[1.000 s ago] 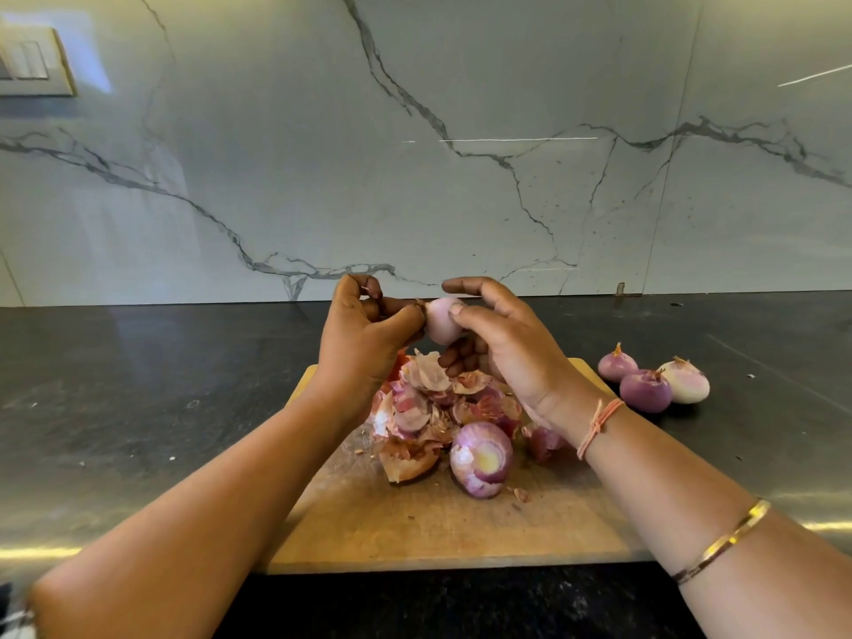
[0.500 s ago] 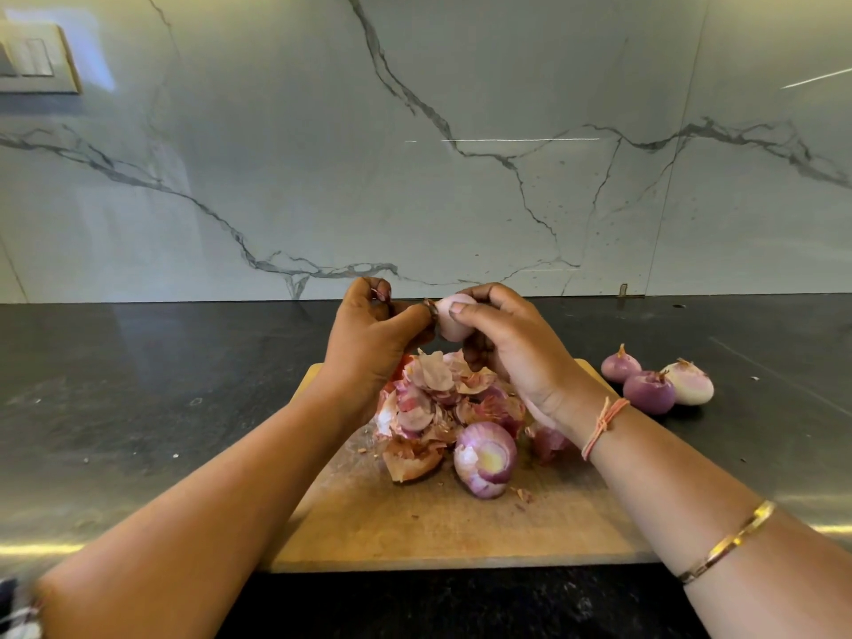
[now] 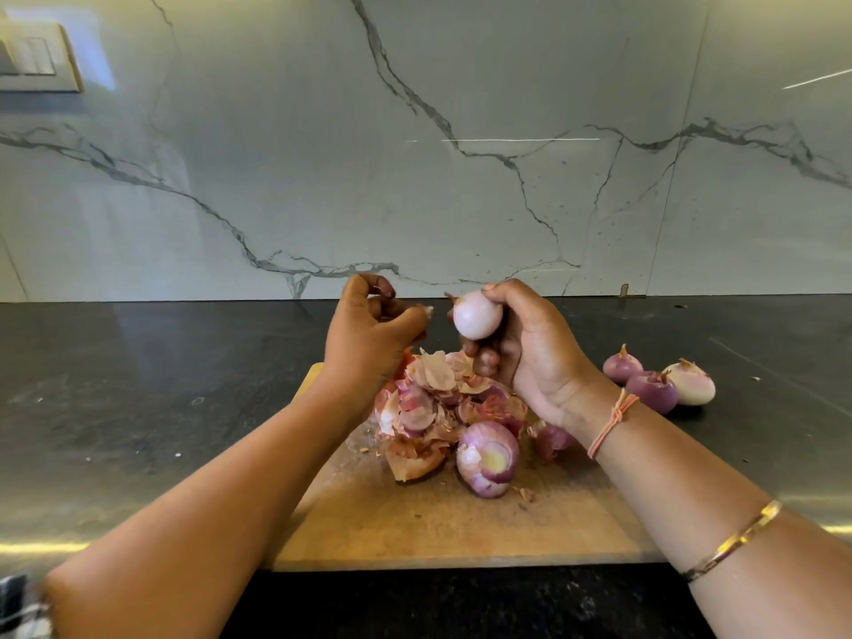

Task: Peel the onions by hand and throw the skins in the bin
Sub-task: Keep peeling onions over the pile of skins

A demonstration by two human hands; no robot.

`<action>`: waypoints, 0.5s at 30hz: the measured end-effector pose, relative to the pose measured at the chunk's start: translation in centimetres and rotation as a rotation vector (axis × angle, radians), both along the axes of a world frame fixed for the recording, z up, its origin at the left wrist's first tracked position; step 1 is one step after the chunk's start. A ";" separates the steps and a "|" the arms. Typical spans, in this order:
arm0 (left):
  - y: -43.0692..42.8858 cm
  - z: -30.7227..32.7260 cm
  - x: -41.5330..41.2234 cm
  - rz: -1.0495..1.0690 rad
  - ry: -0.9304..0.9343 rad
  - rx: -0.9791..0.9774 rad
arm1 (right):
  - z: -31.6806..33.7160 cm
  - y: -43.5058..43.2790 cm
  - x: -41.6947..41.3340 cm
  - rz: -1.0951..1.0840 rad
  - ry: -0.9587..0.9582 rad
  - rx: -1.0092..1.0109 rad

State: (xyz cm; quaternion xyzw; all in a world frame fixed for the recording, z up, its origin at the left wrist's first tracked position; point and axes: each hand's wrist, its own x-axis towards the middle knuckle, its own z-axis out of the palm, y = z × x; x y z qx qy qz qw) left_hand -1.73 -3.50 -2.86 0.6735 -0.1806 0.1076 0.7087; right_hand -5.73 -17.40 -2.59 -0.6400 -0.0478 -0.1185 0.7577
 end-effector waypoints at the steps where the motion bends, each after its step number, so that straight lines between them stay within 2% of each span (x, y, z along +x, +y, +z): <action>1: 0.3 0.0 0.2 0.043 -0.008 0.011 | 0.2 -0.1 -0.1 0.015 -0.012 0.027; 4: 0.6 0.1 0.4 0.083 -0.053 0.045 | 0.5 -0.5 -0.2 0.023 -0.033 0.042; 12: -0.2 -0.3 -0.8 -0.059 -0.135 0.089 | 0.1 -0.2 0.1 0.008 0.011 0.036; 15: -0.2 -0.5 -0.7 -0.026 -0.206 0.113 | 0.0 -0.2 0.1 -0.015 -0.006 -0.057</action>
